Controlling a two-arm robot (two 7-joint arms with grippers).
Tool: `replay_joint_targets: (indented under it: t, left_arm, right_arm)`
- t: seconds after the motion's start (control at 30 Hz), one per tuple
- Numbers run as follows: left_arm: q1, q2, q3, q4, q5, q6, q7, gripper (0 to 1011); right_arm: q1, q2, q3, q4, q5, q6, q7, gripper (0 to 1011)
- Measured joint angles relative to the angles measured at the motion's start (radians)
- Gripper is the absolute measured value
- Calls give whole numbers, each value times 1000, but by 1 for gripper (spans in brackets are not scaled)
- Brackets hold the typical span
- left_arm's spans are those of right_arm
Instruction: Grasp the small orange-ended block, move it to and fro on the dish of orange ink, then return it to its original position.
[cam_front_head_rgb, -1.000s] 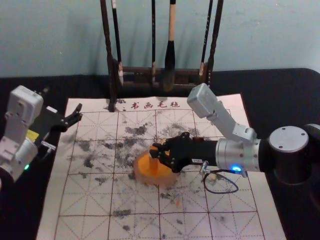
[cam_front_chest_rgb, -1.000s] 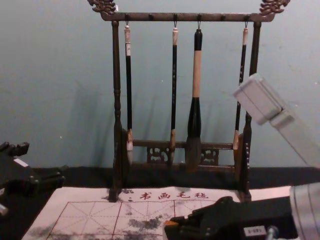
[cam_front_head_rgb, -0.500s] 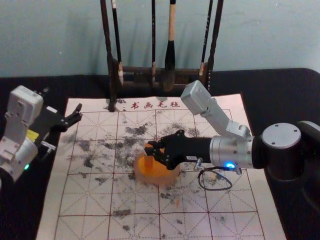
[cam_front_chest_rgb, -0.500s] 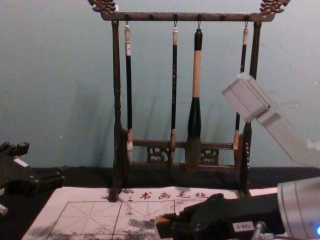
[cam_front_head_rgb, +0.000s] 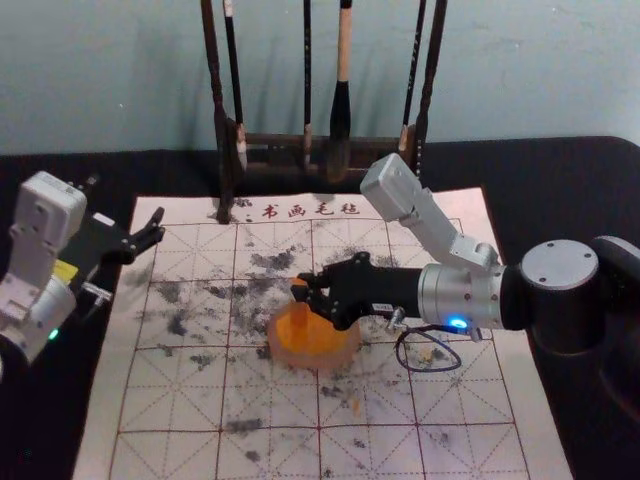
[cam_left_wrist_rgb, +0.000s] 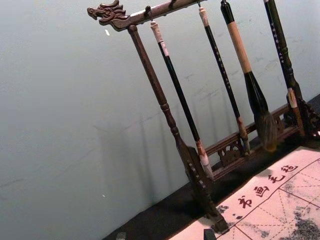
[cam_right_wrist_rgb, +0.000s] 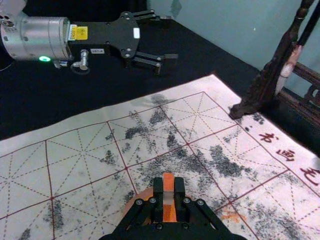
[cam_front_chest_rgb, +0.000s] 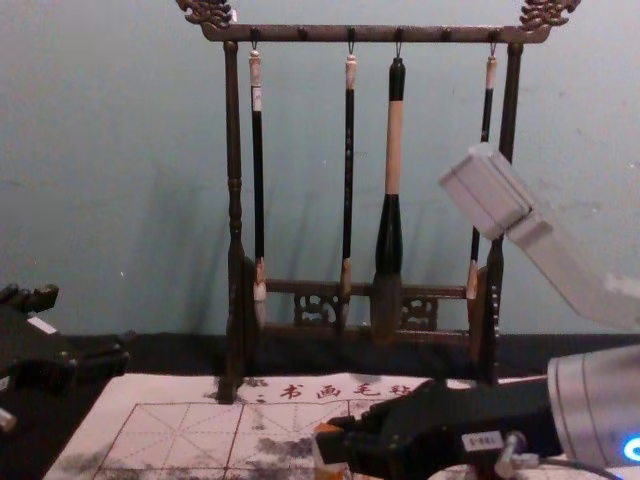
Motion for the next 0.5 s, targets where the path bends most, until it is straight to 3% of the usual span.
replay_joint_targets:
  t: [0.5]
  left_arm:
    - [0, 0, 0, 0, 0, 0, 0, 1001]
  right_arm:
    - [-3, 7, 16, 3, -4, -1, -11, 126]
